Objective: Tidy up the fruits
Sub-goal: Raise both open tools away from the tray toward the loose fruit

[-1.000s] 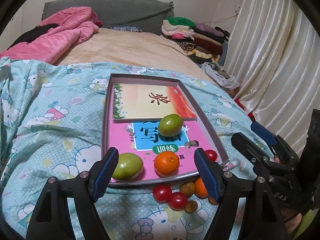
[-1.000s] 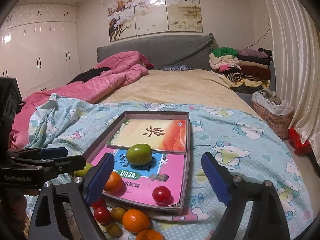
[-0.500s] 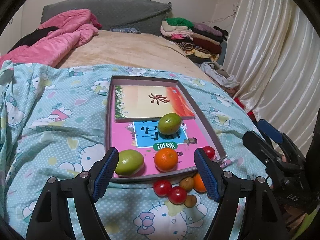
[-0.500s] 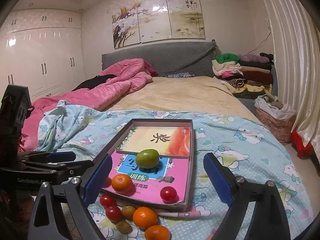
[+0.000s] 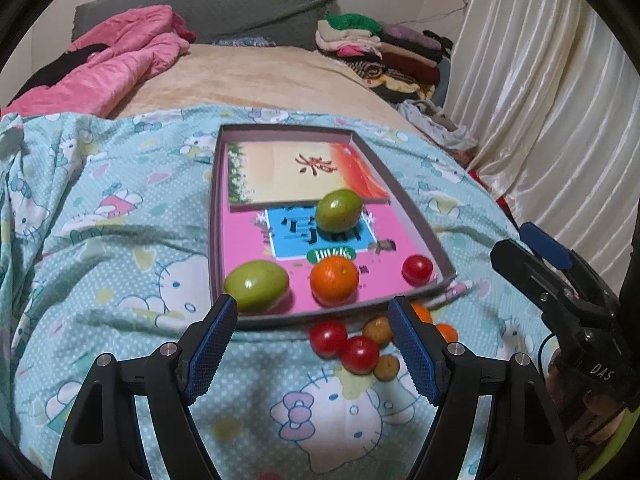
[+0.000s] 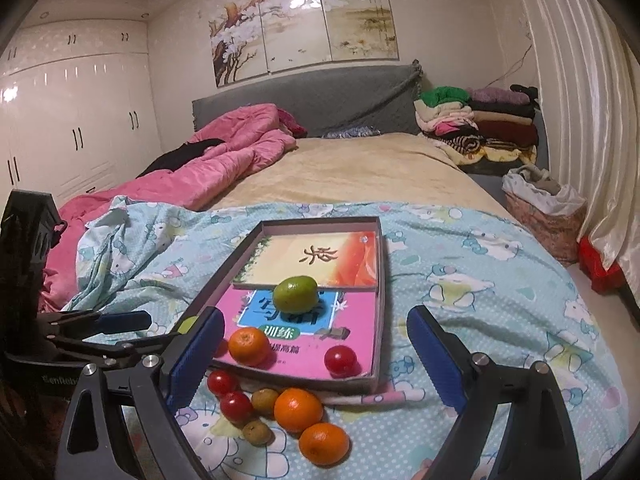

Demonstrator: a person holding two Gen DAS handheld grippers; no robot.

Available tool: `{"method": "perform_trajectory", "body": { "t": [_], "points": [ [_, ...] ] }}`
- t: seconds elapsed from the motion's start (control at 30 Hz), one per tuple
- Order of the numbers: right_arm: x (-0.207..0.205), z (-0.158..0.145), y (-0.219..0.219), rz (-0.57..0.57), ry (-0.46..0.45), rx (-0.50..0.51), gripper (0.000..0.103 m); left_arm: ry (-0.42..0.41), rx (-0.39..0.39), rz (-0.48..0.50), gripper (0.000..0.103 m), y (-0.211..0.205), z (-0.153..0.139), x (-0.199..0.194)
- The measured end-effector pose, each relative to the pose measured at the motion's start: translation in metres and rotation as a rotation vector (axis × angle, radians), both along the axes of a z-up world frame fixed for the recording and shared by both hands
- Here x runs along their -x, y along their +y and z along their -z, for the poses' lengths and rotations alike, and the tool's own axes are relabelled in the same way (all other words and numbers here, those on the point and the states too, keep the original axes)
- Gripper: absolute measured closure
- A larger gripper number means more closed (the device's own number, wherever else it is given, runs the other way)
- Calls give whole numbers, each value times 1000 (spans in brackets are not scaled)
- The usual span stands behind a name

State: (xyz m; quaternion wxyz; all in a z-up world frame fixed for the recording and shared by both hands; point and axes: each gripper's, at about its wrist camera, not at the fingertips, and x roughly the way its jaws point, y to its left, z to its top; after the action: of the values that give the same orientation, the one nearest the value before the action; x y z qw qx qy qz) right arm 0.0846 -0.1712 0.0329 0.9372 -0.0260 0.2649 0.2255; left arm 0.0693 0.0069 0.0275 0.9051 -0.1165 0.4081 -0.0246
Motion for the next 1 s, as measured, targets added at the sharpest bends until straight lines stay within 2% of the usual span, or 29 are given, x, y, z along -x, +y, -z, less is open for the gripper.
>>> {"method": "perform_trajectory", "body": {
  "t": [0.67, 1.0],
  "points": [
    [0, 22, 0, 46, 131, 45, 10, 58, -11, 50, 24, -15, 11, 5],
    [0, 35, 2, 85, 175, 116, 10, 101, -8, 67, 24, -20, 20, 3]
  ]
}}
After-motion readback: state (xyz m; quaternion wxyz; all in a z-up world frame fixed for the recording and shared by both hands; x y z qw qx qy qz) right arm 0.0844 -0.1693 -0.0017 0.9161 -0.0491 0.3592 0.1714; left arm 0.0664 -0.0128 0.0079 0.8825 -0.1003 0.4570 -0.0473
